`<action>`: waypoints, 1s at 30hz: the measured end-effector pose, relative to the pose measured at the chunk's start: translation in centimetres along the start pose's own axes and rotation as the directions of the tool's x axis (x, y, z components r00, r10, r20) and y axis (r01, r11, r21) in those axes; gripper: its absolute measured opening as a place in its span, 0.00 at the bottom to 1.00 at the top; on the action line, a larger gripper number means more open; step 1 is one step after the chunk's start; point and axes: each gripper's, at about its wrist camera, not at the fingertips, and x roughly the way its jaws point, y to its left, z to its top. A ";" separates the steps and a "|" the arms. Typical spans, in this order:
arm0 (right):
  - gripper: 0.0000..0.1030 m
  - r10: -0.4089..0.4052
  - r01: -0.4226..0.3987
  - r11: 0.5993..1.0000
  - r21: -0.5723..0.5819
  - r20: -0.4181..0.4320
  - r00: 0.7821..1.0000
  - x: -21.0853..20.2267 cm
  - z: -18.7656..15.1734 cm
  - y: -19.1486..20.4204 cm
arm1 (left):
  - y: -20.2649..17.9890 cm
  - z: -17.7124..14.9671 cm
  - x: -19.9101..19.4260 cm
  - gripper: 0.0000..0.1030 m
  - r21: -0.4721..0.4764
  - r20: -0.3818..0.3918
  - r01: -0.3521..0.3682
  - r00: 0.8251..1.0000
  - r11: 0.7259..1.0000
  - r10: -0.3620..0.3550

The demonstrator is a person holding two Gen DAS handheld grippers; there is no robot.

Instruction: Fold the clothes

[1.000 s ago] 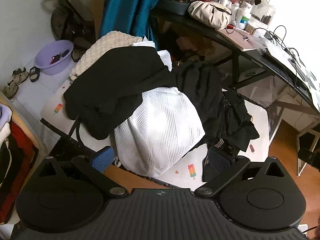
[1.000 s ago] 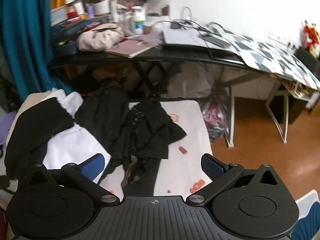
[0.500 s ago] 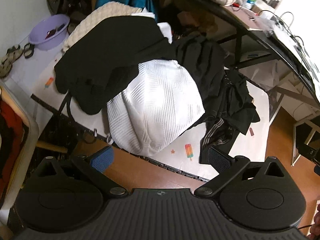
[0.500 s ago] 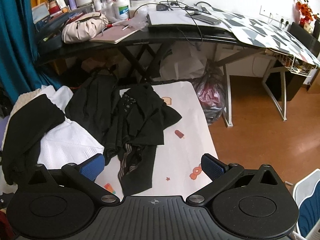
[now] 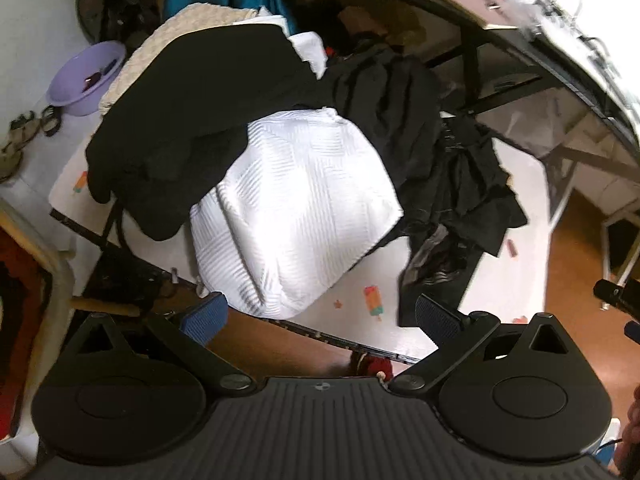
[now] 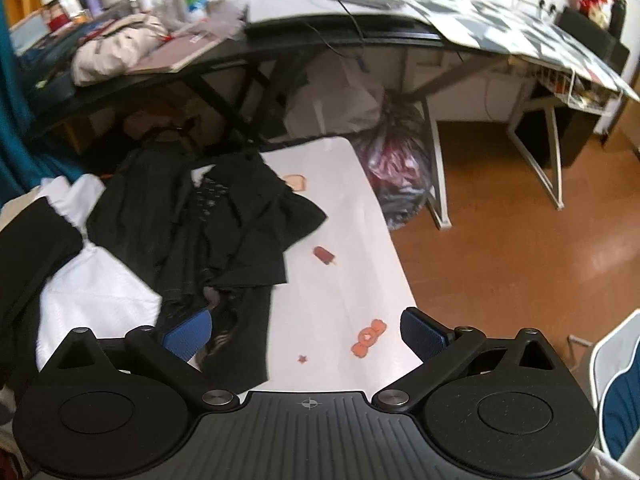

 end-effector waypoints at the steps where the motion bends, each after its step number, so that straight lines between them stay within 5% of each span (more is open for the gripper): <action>1: 0.94 -0.010 0.010 1.000 0.017 0.000 1.000 1.2 0.5 -0.5 | -0.2 0.4 0.1 0.99 -0.014 -0.002 -0.020 1.000 1.000 0.020; 7: 0.89 0.002 -0.002 1.000 0.000 0.026 1.000 9.3 4.9 -0.1 | -0.9 3.7 1.1 0.99 -0.125 -0.023 -0.119 0.993 0.985 0.117; 11: 0.85 0.038 -0.034 0.996 -0.084 0.049 0.998 15.4 8.5 1.5 | -0.3 6.1 1.7 0.99 -0.290 -0.046 -0.166 0.986 0.943 0.159; 15: 0.84 0.137 -0.156 0.964 -0.214 -0.100 0.985 22.9 11.7 5.2 | -1.0 7.5 1.5 0.99 -0.358 -0.040 -0.202 0.979 0.912 0.202; 20: 0.66 0.171 -0.211 0.916 -0.342 -0.145 0.975 29.4 13.2 9.6 | -2.8 7.9 2.3 0.99 -0.347 -0.076 -0.261 0.965 0.901 0.251; 24: 0.43 0.124 -0.191 0.940 -0.282 -0.238 0.963 33.8 13.7 10.2 | -3.8 7.9 3.5 0.99 -0.353 -0.126 -0.287 0.958 0.891 0.259; 28: 0.08 0.169 -0.207 0.961 -0.185 -0.204 0.964 33.2 13.1 7.3 | -4.7 8.3 4.4 0.99 -0.342 -0.158 -0.299 0.953 0.891 0.259; 30: 0.06 0.193 -0.217 0.967 -0.133 -0.173 0.966 31.6 12.7 5.2 | -5.2 8.6 4.8 0.99 -0.324 -0.164 -0.308 0.949 0.894 0.268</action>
